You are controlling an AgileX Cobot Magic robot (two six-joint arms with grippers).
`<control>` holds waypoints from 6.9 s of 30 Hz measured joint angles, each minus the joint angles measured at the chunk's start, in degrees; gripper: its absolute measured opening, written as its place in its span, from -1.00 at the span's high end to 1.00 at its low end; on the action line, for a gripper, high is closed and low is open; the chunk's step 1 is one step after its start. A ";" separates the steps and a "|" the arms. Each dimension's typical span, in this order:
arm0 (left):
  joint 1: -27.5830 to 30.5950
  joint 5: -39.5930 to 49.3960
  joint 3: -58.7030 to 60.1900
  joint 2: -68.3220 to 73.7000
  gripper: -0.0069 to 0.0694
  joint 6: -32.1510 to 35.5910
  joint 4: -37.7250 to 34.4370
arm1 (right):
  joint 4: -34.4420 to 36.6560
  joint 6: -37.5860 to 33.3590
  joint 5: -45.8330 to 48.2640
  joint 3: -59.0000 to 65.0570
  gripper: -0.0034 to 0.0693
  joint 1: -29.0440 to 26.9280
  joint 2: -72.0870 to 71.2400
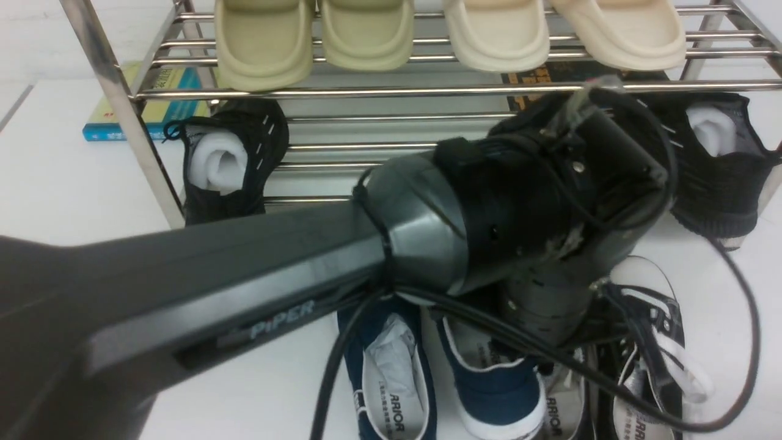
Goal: Take the shoes off the shelf with your hand on the white table.
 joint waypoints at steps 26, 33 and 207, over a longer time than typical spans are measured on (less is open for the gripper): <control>-0.58 2.97 6.23 -2.22 0.71 3.48 3.79 | 0.00 0.00 0.00 0.00 0.25 0.00 0.00; -0.58 2.99 6.26 -0.91 0.71 2.47 2.87 | 0.00 0.00 0.00 0.00 0.25 0.00 0.00; 59.37 -41.87 96.32 -110.76 0.61 30.80 -3.18 | 0.00 0.00 0.00 0.00 0.25 0.05 -0.01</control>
